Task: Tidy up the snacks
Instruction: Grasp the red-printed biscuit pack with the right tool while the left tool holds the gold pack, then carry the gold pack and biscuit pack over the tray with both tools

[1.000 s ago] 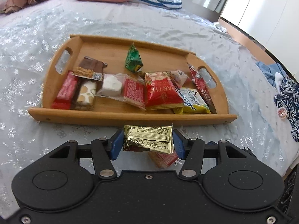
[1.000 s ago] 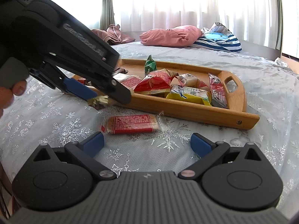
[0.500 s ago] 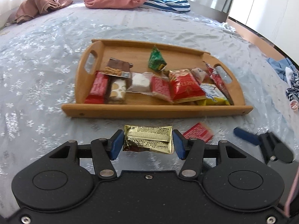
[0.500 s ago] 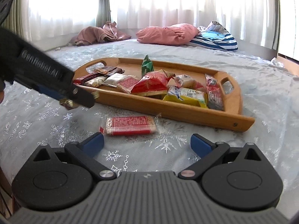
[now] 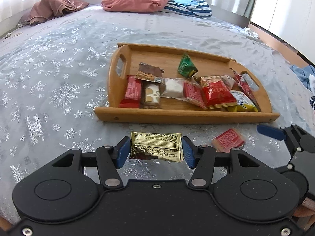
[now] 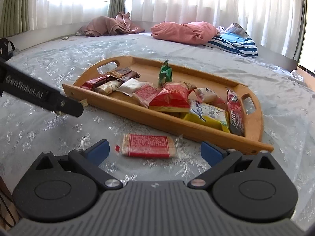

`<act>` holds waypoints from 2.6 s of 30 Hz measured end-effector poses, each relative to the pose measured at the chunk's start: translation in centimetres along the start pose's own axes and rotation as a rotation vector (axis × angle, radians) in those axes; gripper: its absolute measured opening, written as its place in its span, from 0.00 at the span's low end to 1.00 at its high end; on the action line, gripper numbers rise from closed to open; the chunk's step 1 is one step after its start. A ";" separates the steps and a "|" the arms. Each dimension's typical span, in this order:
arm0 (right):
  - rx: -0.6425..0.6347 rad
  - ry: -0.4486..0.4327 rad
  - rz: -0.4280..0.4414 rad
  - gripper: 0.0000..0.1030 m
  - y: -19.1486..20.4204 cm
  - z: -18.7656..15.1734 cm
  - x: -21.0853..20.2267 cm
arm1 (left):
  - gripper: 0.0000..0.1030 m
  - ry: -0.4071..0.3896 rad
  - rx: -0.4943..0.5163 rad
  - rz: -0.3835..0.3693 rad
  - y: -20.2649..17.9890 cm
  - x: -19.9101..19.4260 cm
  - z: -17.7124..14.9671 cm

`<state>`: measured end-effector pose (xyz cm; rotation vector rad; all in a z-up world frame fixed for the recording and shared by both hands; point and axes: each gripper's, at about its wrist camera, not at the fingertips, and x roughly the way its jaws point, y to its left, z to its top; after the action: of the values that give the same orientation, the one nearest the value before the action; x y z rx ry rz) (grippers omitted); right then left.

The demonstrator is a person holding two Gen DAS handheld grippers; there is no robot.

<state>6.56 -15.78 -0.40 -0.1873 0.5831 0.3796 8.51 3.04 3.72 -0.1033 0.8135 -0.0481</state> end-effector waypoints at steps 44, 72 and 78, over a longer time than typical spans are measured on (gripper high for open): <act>0.090 0.013 -0.027 0.65 1.1 0.4 0.1 | 0.52 -0.008 0.042 -0.013 -0.8 0.2 -1.4; 0.160 0.042 -0.086 0.69 0.4 -0.1 1.8 | 0.52 0.005 0.063 -0.015 -1.8 1.0 -1.9; 0.171 0.032 -0.086 0.68 0.4 -0.1 1.3 | 0.52 0.005 0.065 -0.016 -1.9 1.0 -1.8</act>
<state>7.34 -15.06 -1.29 -0.0545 0.6337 0.2421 7.81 0.96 1.97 -0.0486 0.8152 -0.0894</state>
